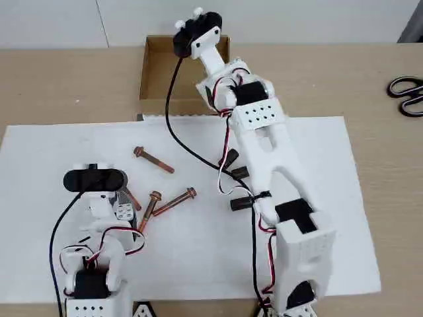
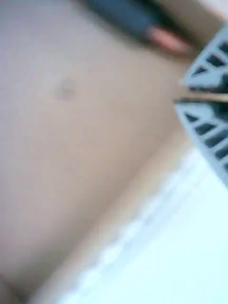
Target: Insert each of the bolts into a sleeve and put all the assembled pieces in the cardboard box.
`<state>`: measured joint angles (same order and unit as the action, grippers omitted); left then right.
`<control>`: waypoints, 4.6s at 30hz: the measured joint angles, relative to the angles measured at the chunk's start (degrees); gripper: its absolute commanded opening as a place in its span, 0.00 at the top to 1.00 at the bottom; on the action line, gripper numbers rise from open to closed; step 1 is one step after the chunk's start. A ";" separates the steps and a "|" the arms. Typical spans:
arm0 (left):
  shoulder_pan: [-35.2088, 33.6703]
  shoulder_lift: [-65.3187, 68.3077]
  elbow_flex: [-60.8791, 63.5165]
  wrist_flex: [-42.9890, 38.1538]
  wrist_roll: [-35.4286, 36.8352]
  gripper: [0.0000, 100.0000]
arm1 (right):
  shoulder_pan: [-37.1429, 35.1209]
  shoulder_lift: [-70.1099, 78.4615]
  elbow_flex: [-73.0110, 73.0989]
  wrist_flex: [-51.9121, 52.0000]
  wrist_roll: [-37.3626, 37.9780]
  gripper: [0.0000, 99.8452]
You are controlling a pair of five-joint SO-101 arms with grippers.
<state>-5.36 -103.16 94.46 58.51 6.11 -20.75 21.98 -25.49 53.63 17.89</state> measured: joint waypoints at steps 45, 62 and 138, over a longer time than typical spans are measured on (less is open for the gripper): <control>0.00 0.00 0.00 0.00 0.35 0.99 | 5.80 -10.81 19.25 35.96 5.19 0.84; 0.00 0.00 0.00 0.00 0.35 0.99 | 8.97 -2.11 19.43 30.07 6.86 0.84; 1.05 71.21 -61.19 23.47 19.52 0.99 | 30.68 -69.63 56.00 42.55 4.22 1.00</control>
<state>-4.31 -31.96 33.27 81.98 25.63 9.93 -47.65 30.51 96.18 22.11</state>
